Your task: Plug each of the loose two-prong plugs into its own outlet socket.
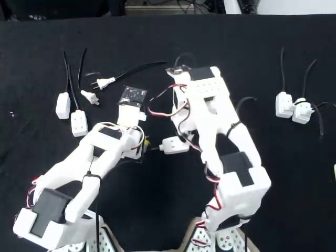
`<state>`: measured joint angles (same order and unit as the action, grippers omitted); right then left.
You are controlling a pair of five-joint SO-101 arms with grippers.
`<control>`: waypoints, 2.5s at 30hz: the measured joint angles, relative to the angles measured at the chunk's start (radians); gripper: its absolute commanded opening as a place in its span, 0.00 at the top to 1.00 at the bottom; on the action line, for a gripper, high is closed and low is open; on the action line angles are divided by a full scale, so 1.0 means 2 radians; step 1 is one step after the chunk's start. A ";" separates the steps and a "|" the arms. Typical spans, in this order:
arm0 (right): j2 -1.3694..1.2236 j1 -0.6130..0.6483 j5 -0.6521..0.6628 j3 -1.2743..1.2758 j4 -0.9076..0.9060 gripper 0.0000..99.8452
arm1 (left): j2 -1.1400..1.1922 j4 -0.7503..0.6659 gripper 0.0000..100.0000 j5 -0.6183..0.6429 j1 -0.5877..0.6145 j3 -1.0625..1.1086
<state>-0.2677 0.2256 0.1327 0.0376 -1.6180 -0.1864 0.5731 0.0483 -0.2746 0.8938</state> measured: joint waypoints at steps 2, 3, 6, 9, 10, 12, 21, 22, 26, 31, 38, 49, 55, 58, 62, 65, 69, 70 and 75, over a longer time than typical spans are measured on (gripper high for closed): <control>-0.008 0.000 0.010 0.000 -0.002 0.99 | 0.000 0.000 0.80 0.000 0.000 0.000; -0.012 0.000 0.014 -0.001 -0.002 0.99 | 0.000 0.000 0.80 0.000 0.000 0.000; -0.021 0.000 0.018 -0.002 0.002 0.99 | 0.000 0.000 0.80 0.000 0.000 0.000; -0.025 0.000 0.018 -0.002 0.014 0.99 | 0.000 0.000 0.80 0.000 0.000 0.000; -0.030 0.000 0.018 -0.002 0.018 0.99 | 0.000 0.000 0.80 0.000 0.000 0.000; -0.034 0.001 0.018 -0.002 0.025 0.99 | 0.000 0.000 0.80 0.000 0.000 0.000; -0.044 0.001 -0.021 -0.006 0.036 0.99 | 0.000 0.000 0.80 0.000 0.000 0.000; -0.044 0.001 -0.023 -0.002 0.037 0.99 | 0.000 0.000 0.80 0.000 0.000 0.000; -0.061 0.002 -0.035 -0.002 0.051 0.99 | 0.000 0.000 0.80 0.001 0.000 0.000; -0.062 0.011 -0.036 -0.001 0.054 0.99 | -0.004 0.000 0.80 0.000 0.000 0.001; -0.058 0.014 -0.006 0.002 0.059 0.87 | -0.005 0.000 0.80 0.000 0.000 0.001; 0.087 0.058 0.128 0.104 0.137 0.73 | -0.005 0.000 0.80 0.000 0.000 0.001; 0.144 0.056 0.273 0.149 0.158 0.73 | -0.005 0.000 0.80 0.000 0.012 0.001; 0.146 0.057 0.361 0.171 0.163 0.73 | -0.020 0.000 0.80 0.000 0.024 0.002; 0.144 0.061 0.483 0.203 0.173 0.73 | -0.048 0.010 0.80 0.050 0.050 0.008; 0.131 0.060 0.514 0.214 0.187 0.73 | -0.067 0.019 0.80 0.098 0.084 0.014; 0.095 0.064 0.524 0.214 0.209 0.73 | -0.078 0.020 0.80 0.130 0.115 0.014; 0.086 0.062 0.524 0.214 0.211 0.73 | -0.079 0.020 0.80 0.128 0.115 0.014; 0.063 0.064 0.524 0.214 0.220 0.78 | -0.082 0.020 0.80 0.131 0.114 0.017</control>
<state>-0.1419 0.3544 1.1807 0.4657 -1.1776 -0.3506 0.6130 0.3107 -0.0476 0.9275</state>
